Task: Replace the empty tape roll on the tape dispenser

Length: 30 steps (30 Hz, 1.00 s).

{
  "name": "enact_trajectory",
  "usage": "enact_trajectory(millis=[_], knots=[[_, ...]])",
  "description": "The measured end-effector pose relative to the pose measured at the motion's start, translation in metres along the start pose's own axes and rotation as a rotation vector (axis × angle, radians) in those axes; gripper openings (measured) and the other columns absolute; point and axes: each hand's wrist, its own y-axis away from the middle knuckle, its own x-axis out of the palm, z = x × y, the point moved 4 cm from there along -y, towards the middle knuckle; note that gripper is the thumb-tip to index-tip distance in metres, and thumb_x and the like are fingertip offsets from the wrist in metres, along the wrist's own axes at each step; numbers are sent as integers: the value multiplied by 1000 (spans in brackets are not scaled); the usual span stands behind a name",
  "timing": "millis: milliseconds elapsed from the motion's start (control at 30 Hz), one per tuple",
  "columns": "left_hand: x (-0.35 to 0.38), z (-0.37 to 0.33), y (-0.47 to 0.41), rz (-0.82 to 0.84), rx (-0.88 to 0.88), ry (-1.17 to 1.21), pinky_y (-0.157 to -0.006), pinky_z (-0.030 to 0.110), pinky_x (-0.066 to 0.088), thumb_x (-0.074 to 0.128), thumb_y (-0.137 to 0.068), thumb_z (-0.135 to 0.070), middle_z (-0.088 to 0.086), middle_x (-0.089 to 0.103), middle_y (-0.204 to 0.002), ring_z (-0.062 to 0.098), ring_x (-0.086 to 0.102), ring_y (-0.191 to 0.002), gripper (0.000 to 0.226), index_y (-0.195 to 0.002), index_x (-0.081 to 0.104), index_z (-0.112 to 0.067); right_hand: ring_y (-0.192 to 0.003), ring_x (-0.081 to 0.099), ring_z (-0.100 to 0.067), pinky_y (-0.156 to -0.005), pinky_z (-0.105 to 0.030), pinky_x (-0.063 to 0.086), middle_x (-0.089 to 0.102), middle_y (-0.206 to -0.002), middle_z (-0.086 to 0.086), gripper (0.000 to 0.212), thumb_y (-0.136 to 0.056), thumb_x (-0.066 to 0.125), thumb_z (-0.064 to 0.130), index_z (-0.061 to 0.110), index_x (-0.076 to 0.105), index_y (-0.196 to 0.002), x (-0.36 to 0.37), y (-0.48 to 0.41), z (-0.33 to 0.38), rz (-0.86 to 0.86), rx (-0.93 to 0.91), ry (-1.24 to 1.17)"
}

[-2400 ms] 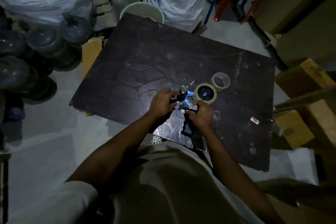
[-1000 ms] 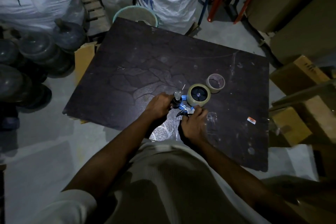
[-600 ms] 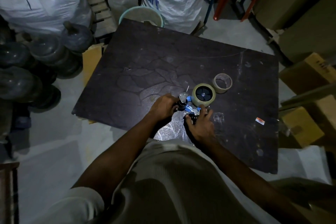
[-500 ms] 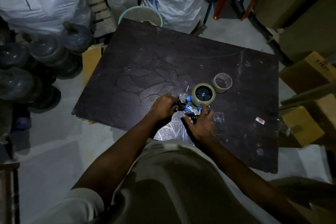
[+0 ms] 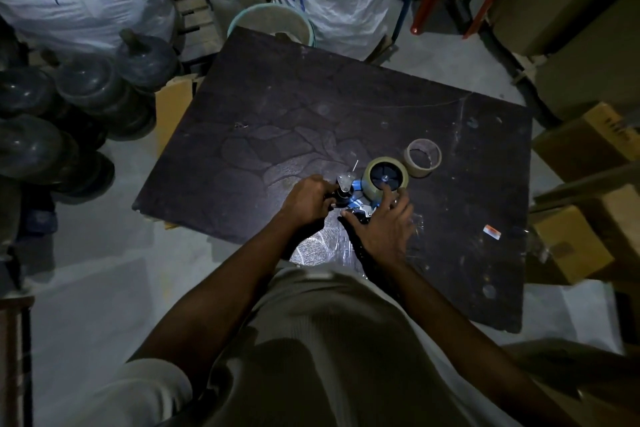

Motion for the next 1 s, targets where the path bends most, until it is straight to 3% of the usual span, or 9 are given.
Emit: enact_trajectory(millis=[100, 233, 433, 600, 667, 767, 833, 900, 1000], knots=[[1, 1, 0, -6, -10, 6, -66, 26, 35, 68, -91, -27, 12, 67, -93, 30, 65, -83, 17, -102, 79, -20, -139, 30, -43, -101, -72, 40, 15, -164, -16, 113, -72, 47, 93, 22, 17, -154, 2, -17, 4, 9, -30, 41], [0, 1, -1, -22, -38, 40, -66, 25, 34, 69, -92, -26, 11, 66, -93, 27, 65, -82, 16, -104, 79, -24, -138, 31, -40, -97, -68, 46, 19, -162, -16, 113, -68, 47, 96, 21, 23, -149, 2, -23, 4, -14, -12, -33], [-6, 4, -4, 21, -25, 17, -79, 35, 53, 68, -93, -29, 13, 71, -106, 30, 67, -97, 27, -119, 75, -27, -135, 33, -38, -99, -57, 48, 25, -150, -19, 114, -60, 86, 66, 22, 28, -148, -1, -23, -9, -5, -7, -209], [-2, 24, -13, 92, -8, 3, -85, 41, 55, 65, -89, -39, 11, 74, -108, 29, 68, -102, 36, -118, 75, -18, -118, 44, -30, -90, -48, 53, 27, -139, -10, 119, -53, 95, 55, 22, 25, -143, 0, -11, -27, 55, 74, -338], [-6, 29, -10, 34, -87, 147, -77, 30, 54, 64, -90, -43, 6, 77, -100, 15, 71, -92, 38, -113, 77, -15, -112, 46, -23, -89, -45, 53, 32, -138, -8, 113, -54, 99, 46, 21, 28, -139, 1, -9, -31, 131, 169, -468], [-13, 33, 3, -96, -312, 503, -61, 4, 45, 66, -98, -26, 7, 75, -84, -10, 66, -66, 26, -95, 76, -3, -100, 61, -14, -77, -29, 55, 53, -125, -1, 93, -64, 98, 31, 23, 29, -127, 8, -1, -35, 266, 296, -821], [-9, 41, 8, -143, -419, 625, -55, 9, 45, 63, -100, -34, 14, 74, -71, 1, 66, -54, 40, -77, 72, -2, -93, 66, -14, -69, -29, 56, 62, -119, -5, 85, -69, 96, 25, 23, 31, -124, 15, 5, -33, 419, 417, -1021], [0, 48, 10, -115, -617, 837, -51, 26, 48, 62, -98, -46, 16, 69, -61, 19, 64, -47, 53, -68, 70, -4, -75, 63, -20, -58, -32, 50, 73, -113, -16, 69, -77, 91, 21, 20, 37, -119, 16, 12, -29, 567, 533, -1164], [22, 42, 14, 270, -920, 1031, -51, 29, 47, 50, -94, -69, 15, 69, -69, 23, 60, -52, 73, -84, 72, 0, -58, 57, -24, -53, -34, 43, 71, -102, -26, 47, -84, 85, 13, 10, 43, -106, 8, 15, -26, 586, 560, -1262]])
